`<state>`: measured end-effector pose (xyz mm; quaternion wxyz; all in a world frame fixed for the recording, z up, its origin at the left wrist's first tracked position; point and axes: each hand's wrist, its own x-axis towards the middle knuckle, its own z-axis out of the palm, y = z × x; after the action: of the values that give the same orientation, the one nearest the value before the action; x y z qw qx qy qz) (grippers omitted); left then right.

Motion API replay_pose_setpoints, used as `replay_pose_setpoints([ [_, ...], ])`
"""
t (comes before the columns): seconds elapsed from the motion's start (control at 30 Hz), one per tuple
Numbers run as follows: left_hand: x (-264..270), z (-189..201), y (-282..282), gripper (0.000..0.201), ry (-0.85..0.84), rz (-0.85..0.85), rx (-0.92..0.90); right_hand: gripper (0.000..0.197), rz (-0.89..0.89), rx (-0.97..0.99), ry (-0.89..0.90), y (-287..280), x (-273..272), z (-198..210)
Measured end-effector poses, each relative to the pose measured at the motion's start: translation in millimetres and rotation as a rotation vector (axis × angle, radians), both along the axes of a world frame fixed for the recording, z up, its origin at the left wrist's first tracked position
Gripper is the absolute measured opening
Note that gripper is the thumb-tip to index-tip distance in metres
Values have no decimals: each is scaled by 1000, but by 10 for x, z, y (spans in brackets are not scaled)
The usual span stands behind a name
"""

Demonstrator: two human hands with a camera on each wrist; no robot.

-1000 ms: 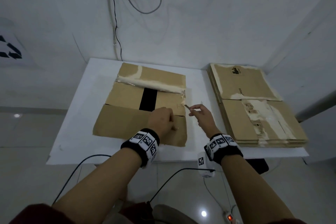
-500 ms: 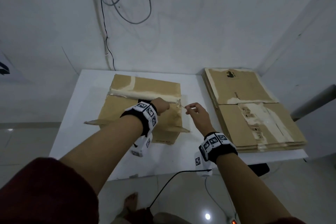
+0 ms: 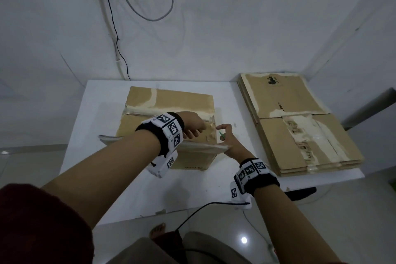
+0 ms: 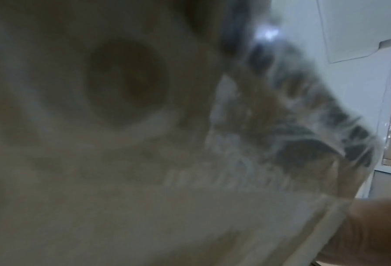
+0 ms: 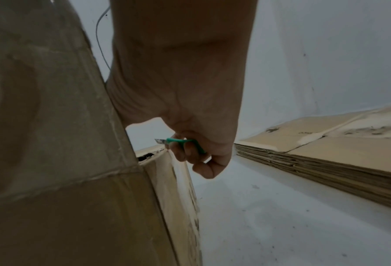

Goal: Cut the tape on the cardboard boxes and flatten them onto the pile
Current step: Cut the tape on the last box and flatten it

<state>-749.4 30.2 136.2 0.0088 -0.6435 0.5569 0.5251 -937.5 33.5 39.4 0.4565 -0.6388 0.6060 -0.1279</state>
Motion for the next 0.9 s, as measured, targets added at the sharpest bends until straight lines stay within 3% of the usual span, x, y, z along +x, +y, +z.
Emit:
replay_pose_setpoints([
  [0.2, 7, -113, 227, 25, 23, 26, 75, 87, -83, 93, -158, 105, 63, -4],
  [0.47, 82, -390, 609, 20, -38, -2, -158, 102, -66, 65, -251, 468, 34, 11],
  [0.63, 118, -498, 791, 20, -36, 17, -170, 124, -88, -46, -221, 611, 137, -105],
  [0.77, 97, -466, 628, 12, 72, 266, -222, 113, -170, -88, -233, 698, 200, -146],
  [0.9, 26, -343, 383, 26, 629, 773, -25, 109, -242, -59, -232, 735, 217, -197],
])
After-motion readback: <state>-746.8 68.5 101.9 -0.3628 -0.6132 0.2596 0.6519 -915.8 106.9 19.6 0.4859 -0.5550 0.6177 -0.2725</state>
